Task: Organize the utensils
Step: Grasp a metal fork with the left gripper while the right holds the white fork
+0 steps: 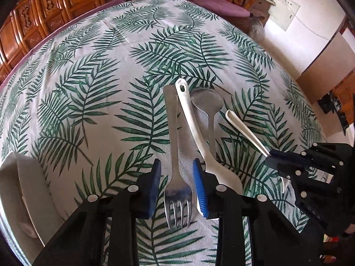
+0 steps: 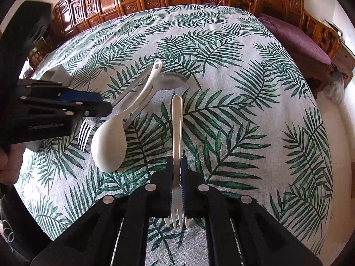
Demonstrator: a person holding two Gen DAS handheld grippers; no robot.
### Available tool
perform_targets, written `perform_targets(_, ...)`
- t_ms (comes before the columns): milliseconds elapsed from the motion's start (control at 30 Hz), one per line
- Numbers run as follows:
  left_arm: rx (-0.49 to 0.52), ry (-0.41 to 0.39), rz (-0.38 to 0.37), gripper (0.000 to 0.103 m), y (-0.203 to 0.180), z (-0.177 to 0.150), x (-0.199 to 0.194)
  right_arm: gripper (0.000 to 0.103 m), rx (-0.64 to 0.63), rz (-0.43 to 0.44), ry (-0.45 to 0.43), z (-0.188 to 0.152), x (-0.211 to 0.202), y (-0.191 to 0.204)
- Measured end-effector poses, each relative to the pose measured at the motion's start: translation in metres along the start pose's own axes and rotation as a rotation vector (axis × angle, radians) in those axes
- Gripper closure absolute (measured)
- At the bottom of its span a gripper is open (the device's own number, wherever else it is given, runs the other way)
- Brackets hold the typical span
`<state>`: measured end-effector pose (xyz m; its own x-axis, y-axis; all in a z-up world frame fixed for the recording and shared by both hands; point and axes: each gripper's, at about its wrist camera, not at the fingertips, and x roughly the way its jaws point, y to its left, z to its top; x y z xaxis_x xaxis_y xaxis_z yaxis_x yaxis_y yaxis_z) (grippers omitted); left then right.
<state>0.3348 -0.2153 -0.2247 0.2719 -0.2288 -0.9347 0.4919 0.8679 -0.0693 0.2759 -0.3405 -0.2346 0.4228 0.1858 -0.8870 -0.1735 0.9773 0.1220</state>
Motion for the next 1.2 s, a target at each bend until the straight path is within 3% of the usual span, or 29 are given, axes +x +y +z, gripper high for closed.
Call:
perform_targets(333, 0.012, 0.028, 0.03, 0.083, -0.005, 0.005, 0.01, 0.095, -0.01, -0.008, 0.003, -0.001, 0.003, -0.001)
perform_targets(400, 0.012, 0.026, 0.039, 0.095, -0.005, 0.006, 0.01, 0.095, -0.013, -0.01, 0.002, -0.002, 0.003, 0.0)
perform_targets(667, 0.009, 0.015, 0.066, 0.096, -0.003, -0.003, 0.006, 0.095, -0.022, -0.005, -0.001, -0.002, 0.004, -0.001)
perform_targets(933, -0.012, -0.057, 0.079, 0.097, 0.001, -0.016, -0.022, 0.095, -0.025, -0.01, -0.002, -0.002, 0.004, 0.0)
perform_targets(1200, -0.015, -0.078, 0.091, 0.097, 0.006, -0.035, -0.045, 0.095, -0.028, -0.011, -0.002, -0.002, 0.004, 0.0)
